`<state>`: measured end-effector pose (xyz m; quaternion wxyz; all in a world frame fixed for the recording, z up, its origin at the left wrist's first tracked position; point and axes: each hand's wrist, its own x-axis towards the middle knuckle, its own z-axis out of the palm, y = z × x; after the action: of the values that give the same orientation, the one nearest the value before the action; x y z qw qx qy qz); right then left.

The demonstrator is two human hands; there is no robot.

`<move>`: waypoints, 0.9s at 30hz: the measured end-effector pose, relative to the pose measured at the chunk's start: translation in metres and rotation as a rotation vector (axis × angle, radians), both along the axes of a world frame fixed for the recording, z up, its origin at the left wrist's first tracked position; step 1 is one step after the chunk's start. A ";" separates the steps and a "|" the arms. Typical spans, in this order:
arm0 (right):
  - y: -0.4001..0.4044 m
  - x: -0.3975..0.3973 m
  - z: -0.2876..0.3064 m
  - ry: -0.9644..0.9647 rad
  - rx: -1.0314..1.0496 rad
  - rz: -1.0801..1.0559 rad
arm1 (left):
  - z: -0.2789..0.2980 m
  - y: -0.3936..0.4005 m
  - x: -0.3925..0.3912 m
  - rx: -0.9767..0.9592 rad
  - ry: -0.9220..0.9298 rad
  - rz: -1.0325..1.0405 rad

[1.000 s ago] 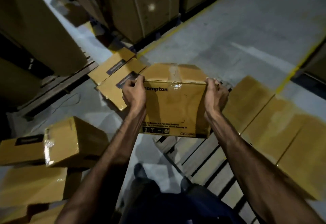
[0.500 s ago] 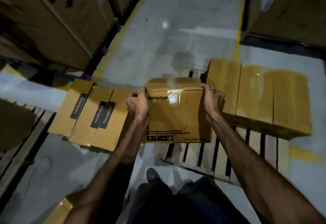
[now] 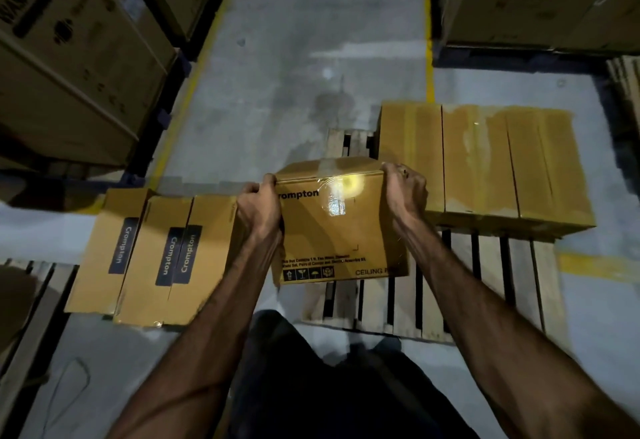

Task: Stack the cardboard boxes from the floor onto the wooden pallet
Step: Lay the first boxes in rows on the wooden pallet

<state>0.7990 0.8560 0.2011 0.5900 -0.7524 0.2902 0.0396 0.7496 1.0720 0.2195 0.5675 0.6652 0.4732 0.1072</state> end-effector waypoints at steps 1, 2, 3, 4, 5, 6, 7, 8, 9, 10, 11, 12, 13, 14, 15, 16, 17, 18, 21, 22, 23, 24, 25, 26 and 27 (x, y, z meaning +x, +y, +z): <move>0.000 0.005 -0.005 0.006 0.003 -0.010 | -0.005 -0.001 0.007 0.008 0.000 -0.001; 0.001 0.010 -0.010 0.008 0.007 -0.021 | -0.011 0.000 0.015 0.015 0.007 -0.004; 0.003 0.015 -0.016 0.011 0.010 -0.035 | -0.015 0.001 0.024 0.025 0.018 -0.013; 0.005 0.022 -0.021 0.018 0.020 -0.050 | -0.020 0.004 0.035 0.031 0.026 -0.027; 0.007 0.030 -0.027 0.033 0.030 -0.068 | -0.026 0.007 0.047 0.035 0.028 -0.042; 0.009 0.040 -0.035 0.041 0.037 -0.088 | -0.035 0.011 0.061 0.039 0.030 -0.062; 0.011 0.052 -0.042 0.045 0.033 -0.098 | -0.044 0.016 0.077 0.043 0.031 -0.083; 0.015 0.065 -0.050 0.048 0.023 -0.105 | -0.055 0.021 0.092 0.034 0.027 -0.100; 0.020 0.078 -0.059 0.041 0.016 -0.117 | -0.066 0.027 0.108 0.010 0.015 -0.107; 0.025 0.091 -0.067 0.031 0.006 -0.132 | -0.077 0.033 0.125 -0.019 0.007 -0.109; 0.031 0.104 -0.078 0.024 -0.013 -0.154 | -0.087 0.039 0.140 -0.036 0.022 -0.115; 0.038 0.117 -0.087 0.014 -0.030 -0.170 | -0.098 0.046 0.155 -0.047 0.042 -0.121; 0.045 0.131 -0.092 0.012 -0.041 -0.178 | -0.108 0.053 0.168 -0.056 0.048 -0.123; 0.052 0.144 -0.098 0.020 -0.040 -0.185 | -0.117 0.060 0.178 -0.059 0.045 -0.127; 0.059 0.157 -0.104 0.032 -0.033 -0.197 | -0.126 0.066 0.189 -0.059 0.034 -0.130; 0.064 0.169 -0.109 0.038 -0.022 -0.202 | -0.135 0.072 0.200 -0.063 0.024 -0.126; 0.068 0.181 -0.116 0.032 -0.008 -0.203 | -0.145 0.078 0.210 -0.066 0.018 -0.120; 0.070 0.191 -0.127 0.017 0.001 -0.206 | -0.156 0.083 0.220 -0.073 0.014 -0.118; 0.071 0.211 -0.157 -0.046 0.027 -0.165 | -0.192 0.096 0.239 -0.139 -0.068 -0.138; 0.069 0.216 -0.168 -0.053 0.038 -0.151 | -0.205 0.099 0.243 -0.163 -0.101 -0.147; 0.067 0.220 -0.180 -0.054 0.049 -0.143 | -0.218 0.099 0.245 -0.181 -0.127 -0.156; 0.064 0.221 -0.193 -0.056 0.064 -0.142 | -0.233 0.099 0.244 -0.200 -0.136 -0.161; 0.060 0.221 -0.206 -0.065 0.084 -0.143 | -0.246 0.097 0.243 -0.228 -0.142 -0.162; 0.057 0.221 -0.219 -0.065 0.104 -0.137 | -0.258 0.095 0.241 -0.258 -0.142 -0.170; 0.054 0.219 -0.233 -0.053 0.127 -0.126 | -0.271 0.092 0.239 -0.279 -0.127 -0.190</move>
<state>1.0183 0.9103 -0.0316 0.6454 -0.6945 0.3181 0.0006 0.9888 1.1644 -0.0520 0.6906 0.6136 0.3816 0.0285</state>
